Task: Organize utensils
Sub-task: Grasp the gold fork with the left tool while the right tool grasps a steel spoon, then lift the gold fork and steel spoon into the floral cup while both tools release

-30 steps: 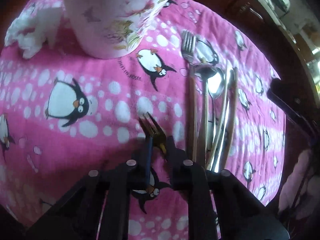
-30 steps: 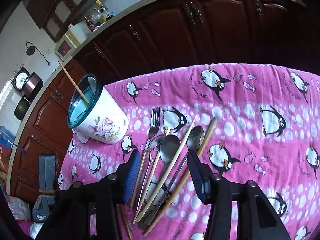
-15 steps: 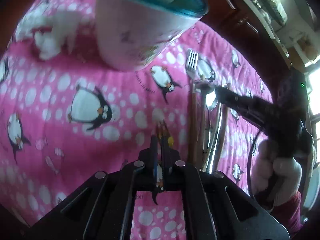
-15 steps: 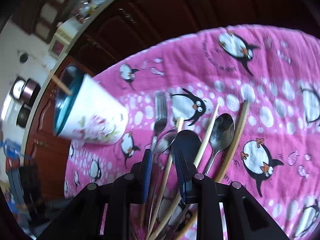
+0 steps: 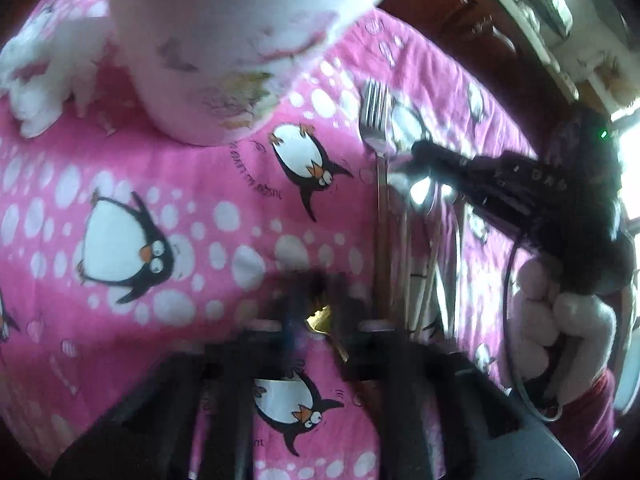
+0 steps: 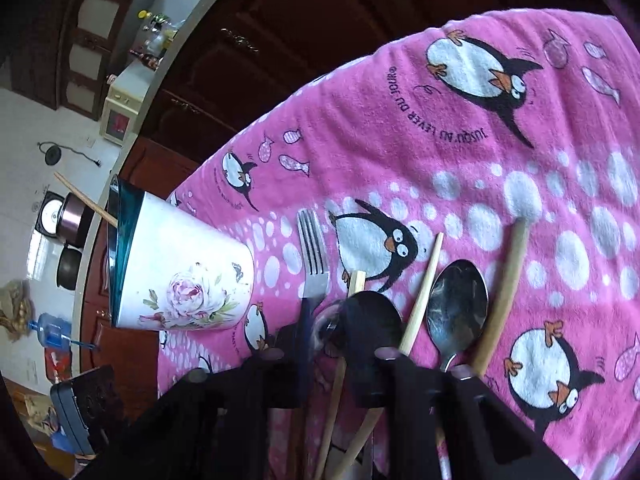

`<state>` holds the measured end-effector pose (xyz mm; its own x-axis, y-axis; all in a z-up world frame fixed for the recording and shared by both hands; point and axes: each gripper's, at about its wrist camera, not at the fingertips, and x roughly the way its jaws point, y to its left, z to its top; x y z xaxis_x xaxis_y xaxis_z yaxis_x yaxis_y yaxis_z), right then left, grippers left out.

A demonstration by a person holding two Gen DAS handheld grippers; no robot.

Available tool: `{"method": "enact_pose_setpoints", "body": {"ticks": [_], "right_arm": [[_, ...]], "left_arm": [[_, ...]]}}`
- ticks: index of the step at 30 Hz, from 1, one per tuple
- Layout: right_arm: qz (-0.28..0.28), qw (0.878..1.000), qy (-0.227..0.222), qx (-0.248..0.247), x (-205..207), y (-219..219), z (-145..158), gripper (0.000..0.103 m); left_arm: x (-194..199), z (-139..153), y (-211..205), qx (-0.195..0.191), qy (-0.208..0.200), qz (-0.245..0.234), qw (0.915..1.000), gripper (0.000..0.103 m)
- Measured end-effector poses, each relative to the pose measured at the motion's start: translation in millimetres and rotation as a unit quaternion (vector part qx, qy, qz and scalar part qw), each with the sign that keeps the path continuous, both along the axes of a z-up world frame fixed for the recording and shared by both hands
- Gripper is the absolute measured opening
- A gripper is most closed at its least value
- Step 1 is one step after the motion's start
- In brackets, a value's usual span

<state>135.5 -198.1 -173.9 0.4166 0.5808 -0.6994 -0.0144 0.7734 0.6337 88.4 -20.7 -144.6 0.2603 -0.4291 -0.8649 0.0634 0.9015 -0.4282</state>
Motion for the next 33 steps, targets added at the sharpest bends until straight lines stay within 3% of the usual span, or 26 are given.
{"method": "enact_pose_setpoints", "body": {"ticks": [7, 15, 22, 33], "right_arm": [[0.004, 0.999, -0.045, 0.005, -24.5, -8.0, 29.4, 0.008], [0.022, 0.994, -0.108, -0.003, -59.9, -6.2, 82.2, 0.005], [0.029, 0.988, -0.148, -0.012, -84.8, 0.1, 116.8, 0.003], [0.033, 0.976, -0.213, -0.021, -97.8, 8.3, 179.8, 0.001]], "left_arm": [[-9.2, 17.8, 11.5, -0.007, -0.029, -0.004, 0.9995, 0.000], [-24.4, 74.7, 35.3, -0.007, -0.093, 0.006, 0.9957, 0.000], [-30.5, 124.1, 58.2, 0.003, -0.148, 0.027, 0.9887, 0.000], [-22.9, 194.7, 92.6, 0.023, -0.231, 0.066, 0.9703, 0.000]]}}
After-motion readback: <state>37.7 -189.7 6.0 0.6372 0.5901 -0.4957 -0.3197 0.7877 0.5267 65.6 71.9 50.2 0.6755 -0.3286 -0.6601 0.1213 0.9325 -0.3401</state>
